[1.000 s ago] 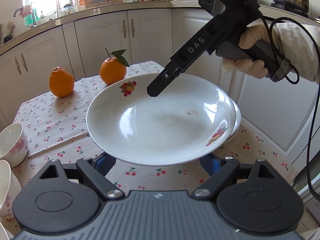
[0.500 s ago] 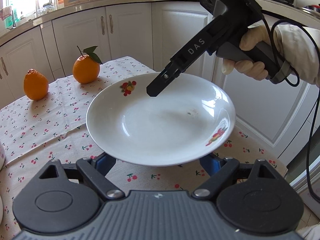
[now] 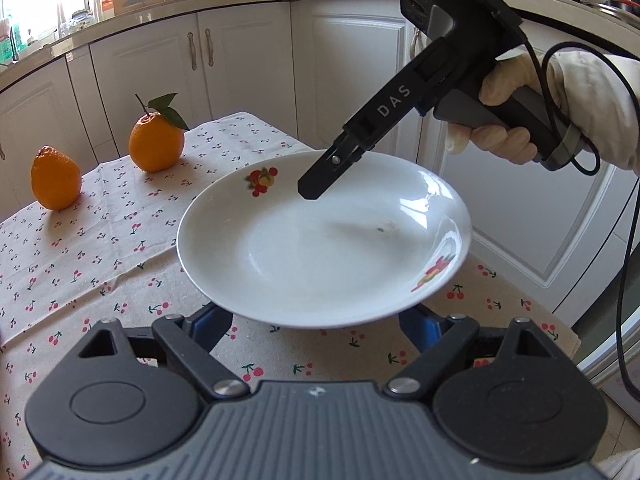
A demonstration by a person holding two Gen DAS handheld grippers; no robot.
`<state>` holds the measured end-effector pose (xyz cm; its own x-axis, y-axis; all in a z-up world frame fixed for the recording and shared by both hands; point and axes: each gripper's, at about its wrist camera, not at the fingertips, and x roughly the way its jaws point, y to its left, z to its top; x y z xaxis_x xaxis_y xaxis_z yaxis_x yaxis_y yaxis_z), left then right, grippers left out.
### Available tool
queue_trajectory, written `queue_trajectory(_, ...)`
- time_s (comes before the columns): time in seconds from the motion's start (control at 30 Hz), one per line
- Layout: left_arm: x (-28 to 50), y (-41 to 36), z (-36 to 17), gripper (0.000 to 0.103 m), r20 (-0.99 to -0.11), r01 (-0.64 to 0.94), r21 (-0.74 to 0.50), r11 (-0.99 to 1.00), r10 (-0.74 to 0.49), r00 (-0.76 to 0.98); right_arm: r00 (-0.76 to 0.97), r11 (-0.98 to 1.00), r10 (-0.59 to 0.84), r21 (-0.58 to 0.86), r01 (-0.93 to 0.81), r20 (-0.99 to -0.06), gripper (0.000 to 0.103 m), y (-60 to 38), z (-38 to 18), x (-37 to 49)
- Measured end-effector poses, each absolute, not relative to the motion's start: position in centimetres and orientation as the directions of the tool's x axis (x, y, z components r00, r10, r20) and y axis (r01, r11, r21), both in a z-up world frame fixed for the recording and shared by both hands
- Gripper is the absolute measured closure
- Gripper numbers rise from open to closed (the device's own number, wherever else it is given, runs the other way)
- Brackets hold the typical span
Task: Organize plates and bowls
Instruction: 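Lift the plate with the right gripper and carry it toward the plate stack, then lower the plate onto the plate stack and open the right gripper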
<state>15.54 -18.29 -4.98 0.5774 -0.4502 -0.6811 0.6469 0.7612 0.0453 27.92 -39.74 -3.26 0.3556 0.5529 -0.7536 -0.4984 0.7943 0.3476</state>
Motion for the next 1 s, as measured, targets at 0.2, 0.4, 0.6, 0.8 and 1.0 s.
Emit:
queue_trajectory(0.2,15.9,-18.5,-5.0,0.013,-0.686,0.656,0.042,0.754,-0.455,0.567,0.352,0.802,0.541,0.342,-0.489,-0.764,0.037,-40.0,-3.8,27.9)
queue_trajectory(0.4,16.4,-18.6,-5.2,0.013,-0.688,0.657,0.049,0.752,-0.452,0.568,0.357,0.815,0.524,0.332,-0.475,-0.773,0.037,-40.7,-3.9,27.7)
queue_trajectory(0.6,16.7,-18.7,-5.4,0.013,-0.69,0.662,0.036,0.748,-0.461,0.558,0.367,0.827,0.501,0.31,-0.468,-0.784,0.037,-41.1,-3.6,27.3)
queue_trajectory(0.8,17.0,-18.6,-5.6,0.012,-0.685,0.668,0.018,0.744,-0.477,0.55,0.377,0.839,0.486,0.299,-0.455,-0.789,0.036,-41.6,-3.2,26.7)
queue_trajectory(1.0,17.1,-18.5,-5.6,0.012,-0.683,0.666,0.01,0.746,-0.481,0.549,0.391,0.85,0.467,0.281,-0.445,-0.793,0.032,-41.6,-2.7,26.0)
